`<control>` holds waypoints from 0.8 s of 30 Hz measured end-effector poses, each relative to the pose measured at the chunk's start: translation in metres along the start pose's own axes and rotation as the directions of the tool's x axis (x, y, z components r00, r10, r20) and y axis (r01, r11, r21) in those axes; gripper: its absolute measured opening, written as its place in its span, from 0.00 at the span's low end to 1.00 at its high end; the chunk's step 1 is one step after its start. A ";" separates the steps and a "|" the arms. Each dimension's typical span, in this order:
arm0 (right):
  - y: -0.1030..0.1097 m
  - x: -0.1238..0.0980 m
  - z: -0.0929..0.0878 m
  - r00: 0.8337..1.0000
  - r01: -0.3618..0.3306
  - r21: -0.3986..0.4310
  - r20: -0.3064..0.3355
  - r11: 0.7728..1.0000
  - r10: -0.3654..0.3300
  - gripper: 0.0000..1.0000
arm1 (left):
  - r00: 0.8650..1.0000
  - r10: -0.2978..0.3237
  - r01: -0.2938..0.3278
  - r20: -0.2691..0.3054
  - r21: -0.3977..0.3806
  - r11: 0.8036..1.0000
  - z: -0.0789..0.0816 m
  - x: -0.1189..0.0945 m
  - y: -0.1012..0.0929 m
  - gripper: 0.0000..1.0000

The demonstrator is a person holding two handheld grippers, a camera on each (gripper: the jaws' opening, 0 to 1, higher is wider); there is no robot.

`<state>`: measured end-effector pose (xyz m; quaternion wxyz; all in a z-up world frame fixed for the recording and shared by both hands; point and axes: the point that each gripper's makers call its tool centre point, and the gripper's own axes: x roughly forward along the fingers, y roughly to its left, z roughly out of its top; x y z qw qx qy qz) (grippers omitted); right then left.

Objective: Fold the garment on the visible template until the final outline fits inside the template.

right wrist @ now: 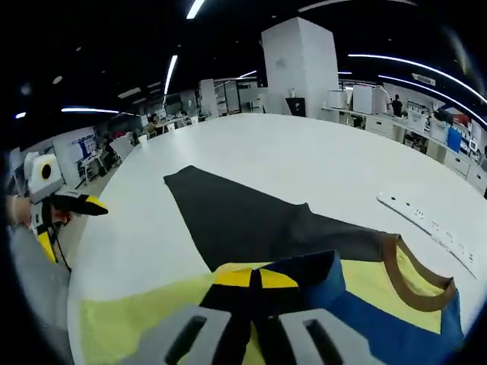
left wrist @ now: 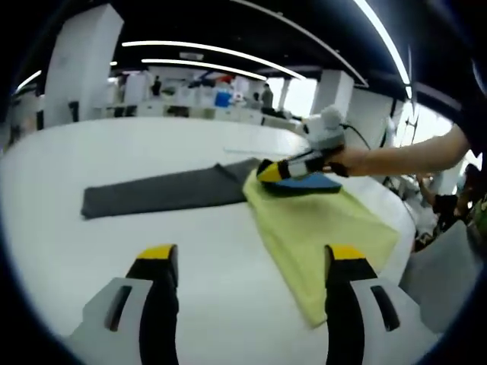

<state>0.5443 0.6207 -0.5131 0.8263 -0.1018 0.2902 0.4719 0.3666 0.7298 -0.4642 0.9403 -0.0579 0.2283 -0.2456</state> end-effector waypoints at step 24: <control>-0.003 0.001 0.010 1.000 -0.001 0.029 0.030 1.000 0.000 0.00 | 1.000 -0.008 0.008 -0.016 -0.002 1.000 -0.003 0.004 0.000 0.74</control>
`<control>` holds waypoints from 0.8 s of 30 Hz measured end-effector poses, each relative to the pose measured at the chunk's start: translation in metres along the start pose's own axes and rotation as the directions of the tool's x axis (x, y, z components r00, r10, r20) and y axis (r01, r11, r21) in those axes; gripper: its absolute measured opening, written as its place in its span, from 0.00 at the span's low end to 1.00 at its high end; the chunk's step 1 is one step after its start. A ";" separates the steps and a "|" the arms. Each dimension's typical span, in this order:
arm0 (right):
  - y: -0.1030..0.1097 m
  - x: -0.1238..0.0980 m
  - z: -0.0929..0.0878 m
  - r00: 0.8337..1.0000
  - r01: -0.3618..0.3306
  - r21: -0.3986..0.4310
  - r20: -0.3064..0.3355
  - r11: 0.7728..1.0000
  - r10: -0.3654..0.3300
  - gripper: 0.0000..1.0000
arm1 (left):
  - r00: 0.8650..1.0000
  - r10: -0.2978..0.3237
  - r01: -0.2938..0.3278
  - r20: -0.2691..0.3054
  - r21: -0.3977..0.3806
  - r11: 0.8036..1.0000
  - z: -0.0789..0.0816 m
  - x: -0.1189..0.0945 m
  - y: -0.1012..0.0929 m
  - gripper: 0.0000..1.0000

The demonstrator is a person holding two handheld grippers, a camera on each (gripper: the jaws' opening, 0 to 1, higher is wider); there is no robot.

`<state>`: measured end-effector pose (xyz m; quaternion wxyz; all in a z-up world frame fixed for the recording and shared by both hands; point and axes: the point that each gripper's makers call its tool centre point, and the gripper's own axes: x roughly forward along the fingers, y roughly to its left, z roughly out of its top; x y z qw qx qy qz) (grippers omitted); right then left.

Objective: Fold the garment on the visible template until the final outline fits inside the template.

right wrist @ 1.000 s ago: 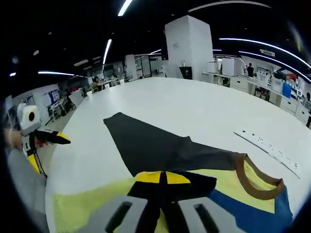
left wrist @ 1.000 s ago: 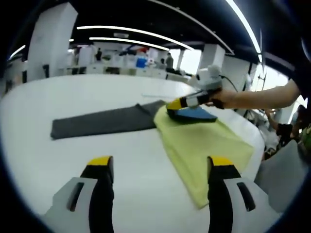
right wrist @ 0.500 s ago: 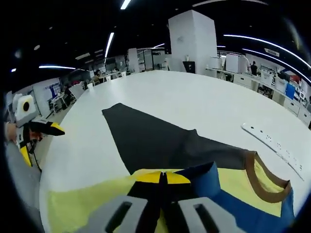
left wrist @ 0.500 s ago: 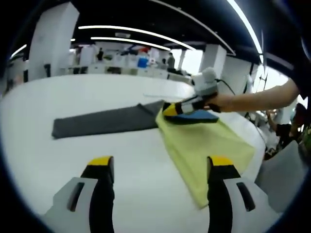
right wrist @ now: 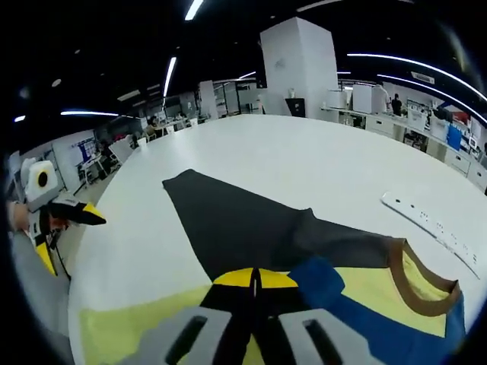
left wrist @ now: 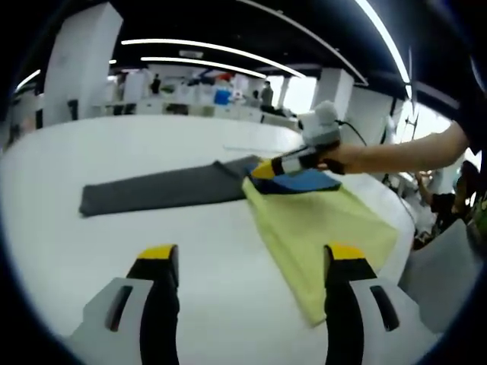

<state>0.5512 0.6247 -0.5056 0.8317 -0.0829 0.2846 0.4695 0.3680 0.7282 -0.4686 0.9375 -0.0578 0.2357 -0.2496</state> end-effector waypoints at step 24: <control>-0.049 -0.021 -0.010 0.996 0.089 -0.046 0.027 0.995 -0.088 0.25 | 1.000 0.002 -0.002 0.002 -0.002 1.000 0.000 -0.001 0.000 0.74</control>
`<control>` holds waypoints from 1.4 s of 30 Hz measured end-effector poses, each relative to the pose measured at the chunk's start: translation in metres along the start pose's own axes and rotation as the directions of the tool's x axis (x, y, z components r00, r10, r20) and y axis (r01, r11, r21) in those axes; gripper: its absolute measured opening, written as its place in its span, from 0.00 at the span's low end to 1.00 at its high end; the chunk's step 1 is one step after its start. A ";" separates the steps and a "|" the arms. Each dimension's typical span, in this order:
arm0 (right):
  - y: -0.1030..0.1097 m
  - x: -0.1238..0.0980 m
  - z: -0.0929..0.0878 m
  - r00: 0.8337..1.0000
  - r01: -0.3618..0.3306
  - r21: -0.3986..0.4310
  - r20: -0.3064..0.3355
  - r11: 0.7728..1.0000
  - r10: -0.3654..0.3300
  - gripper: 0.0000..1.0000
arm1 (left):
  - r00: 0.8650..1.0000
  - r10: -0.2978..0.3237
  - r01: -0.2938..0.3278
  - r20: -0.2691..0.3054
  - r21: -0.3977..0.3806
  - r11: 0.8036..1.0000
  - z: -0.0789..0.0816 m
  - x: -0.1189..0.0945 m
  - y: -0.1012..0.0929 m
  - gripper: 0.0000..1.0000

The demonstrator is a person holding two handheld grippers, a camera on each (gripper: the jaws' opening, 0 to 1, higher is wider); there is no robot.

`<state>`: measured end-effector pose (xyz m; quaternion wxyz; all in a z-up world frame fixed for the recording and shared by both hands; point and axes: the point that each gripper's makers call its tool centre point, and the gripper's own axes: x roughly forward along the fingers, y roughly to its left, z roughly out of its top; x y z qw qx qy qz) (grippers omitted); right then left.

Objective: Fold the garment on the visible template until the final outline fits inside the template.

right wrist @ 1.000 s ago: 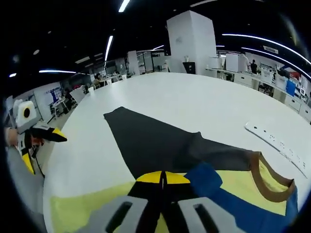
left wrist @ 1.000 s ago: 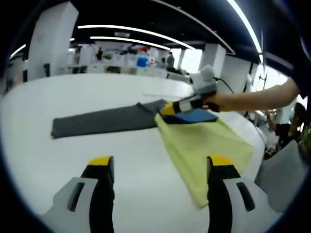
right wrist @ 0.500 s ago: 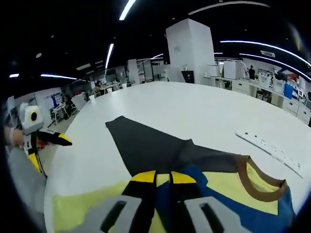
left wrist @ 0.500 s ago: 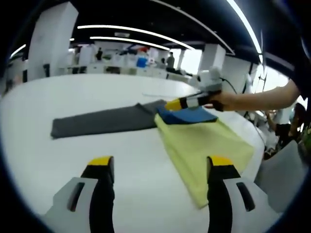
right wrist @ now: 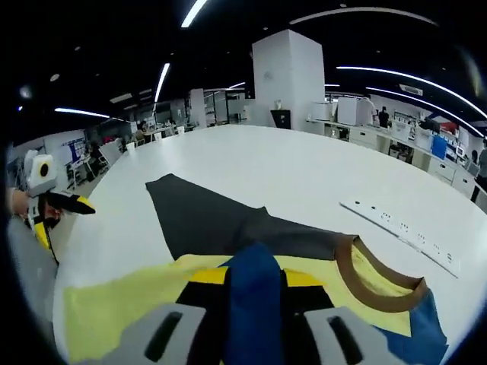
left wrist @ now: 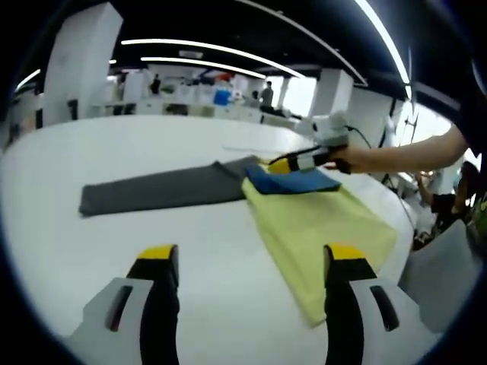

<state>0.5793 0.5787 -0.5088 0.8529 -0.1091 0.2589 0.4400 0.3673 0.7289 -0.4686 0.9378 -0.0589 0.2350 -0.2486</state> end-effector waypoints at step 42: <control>0.017 0.033 0.028 0.991 -0.120 -0.051 -0.065 0.991 0.117 0.00 | 1.000 0.000 -0.001 -0.023 -0.013 1.000 -0.006 0.003 0.002 0.73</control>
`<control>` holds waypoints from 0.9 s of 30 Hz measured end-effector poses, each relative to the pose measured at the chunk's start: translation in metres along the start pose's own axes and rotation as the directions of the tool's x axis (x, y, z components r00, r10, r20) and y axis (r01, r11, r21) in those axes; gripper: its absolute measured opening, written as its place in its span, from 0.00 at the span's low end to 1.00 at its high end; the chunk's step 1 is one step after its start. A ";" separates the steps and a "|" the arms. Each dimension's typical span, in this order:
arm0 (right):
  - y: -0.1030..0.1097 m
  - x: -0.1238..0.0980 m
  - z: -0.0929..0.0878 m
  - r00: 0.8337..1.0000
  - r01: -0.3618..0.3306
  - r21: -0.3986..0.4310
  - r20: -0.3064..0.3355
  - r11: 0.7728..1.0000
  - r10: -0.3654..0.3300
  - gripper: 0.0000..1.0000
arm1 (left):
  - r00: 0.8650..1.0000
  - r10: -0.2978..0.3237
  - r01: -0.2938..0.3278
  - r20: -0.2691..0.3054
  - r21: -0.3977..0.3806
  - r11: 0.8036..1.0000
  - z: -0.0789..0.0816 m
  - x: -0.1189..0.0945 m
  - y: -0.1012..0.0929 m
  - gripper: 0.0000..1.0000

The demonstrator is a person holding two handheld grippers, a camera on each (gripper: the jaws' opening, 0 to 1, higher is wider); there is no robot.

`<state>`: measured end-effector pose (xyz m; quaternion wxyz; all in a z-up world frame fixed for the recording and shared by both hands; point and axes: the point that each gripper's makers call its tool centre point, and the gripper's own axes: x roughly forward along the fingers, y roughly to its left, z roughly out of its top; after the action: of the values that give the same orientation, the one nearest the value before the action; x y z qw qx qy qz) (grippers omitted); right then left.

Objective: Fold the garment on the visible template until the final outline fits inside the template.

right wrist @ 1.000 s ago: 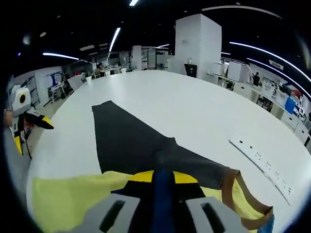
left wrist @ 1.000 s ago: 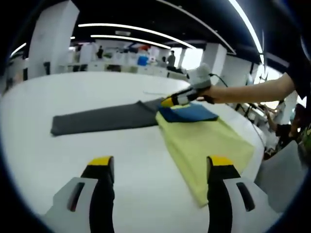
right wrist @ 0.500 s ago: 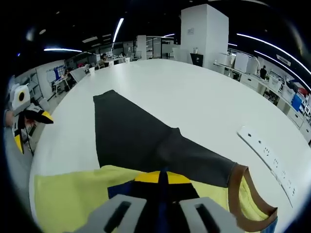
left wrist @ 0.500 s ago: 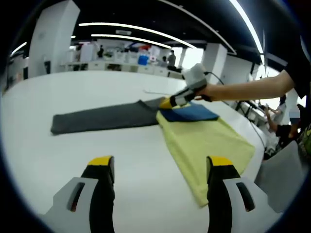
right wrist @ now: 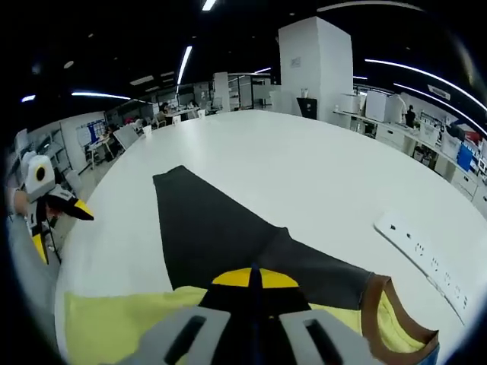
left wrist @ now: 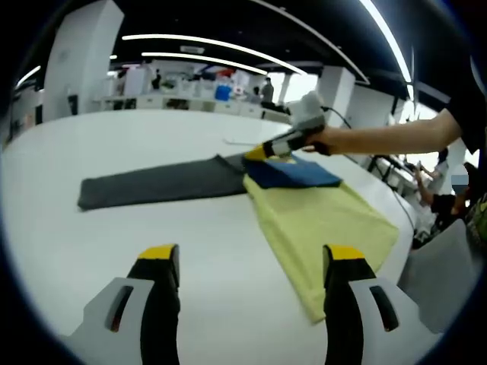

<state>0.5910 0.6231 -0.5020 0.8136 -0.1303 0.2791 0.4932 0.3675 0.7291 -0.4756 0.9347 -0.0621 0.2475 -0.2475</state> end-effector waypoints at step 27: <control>-0.007 0.012 -0.012 1.000 0.030 0.007 -0.005 1.000 -0.030 0.29 | 1.000 0.007 -0.007 0.001 -0.007 1.000 -0.001 -0.001 0.005 0.73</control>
<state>0.5972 0.6230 -0.5191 0.8208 -0.1328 0.2807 0.4795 0.3687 0.7333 -0.4771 0.9354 -0.0645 0.2482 -0.2435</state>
